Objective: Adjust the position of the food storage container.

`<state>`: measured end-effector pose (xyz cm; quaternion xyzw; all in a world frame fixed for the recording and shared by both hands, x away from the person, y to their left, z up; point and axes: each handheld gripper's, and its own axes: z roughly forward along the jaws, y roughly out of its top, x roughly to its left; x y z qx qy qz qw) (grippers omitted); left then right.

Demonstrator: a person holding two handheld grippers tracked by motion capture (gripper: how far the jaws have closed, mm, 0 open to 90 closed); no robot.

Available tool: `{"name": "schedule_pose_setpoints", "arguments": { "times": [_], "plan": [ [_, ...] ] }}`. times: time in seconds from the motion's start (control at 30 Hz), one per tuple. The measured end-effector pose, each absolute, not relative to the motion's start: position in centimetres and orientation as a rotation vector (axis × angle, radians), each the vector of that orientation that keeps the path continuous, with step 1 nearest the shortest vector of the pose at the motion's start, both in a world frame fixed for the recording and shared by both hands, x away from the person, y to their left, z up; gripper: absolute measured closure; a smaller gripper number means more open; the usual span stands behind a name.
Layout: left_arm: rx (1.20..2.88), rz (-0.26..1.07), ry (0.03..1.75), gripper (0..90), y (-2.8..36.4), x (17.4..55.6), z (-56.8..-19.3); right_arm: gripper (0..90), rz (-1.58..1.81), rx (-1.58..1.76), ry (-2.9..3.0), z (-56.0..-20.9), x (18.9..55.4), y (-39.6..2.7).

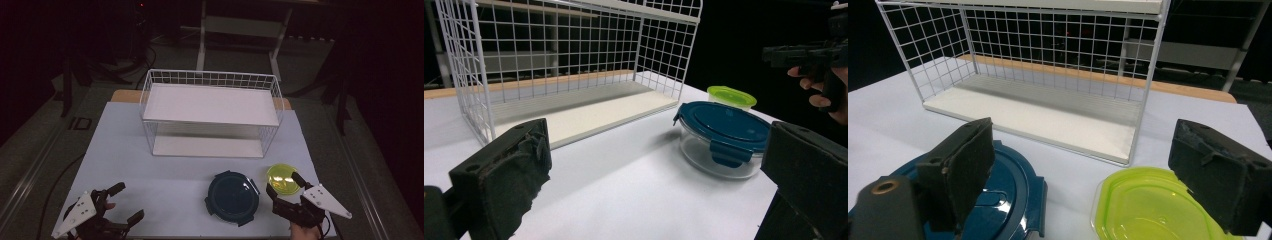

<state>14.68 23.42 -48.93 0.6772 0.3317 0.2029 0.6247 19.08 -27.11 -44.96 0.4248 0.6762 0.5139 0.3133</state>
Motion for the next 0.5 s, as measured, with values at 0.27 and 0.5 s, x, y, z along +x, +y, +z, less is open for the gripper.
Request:
{"name": "schedule_pose_setpoints", "arguments": {
  "times": [0.27,0.5],
  "plan": [
    [1.555,0.469,0.761,0.0,23.4,14.7,-48.9,10.8,1.363,1.115,1.792,-44.7,18.9,-27.0],
    [1.554,0.468,0.762,0.0,23.4,14.7,-48.9,10.8,1.396,1.098,1.798,-43.6,18.4,-26.9]
  ]
}}
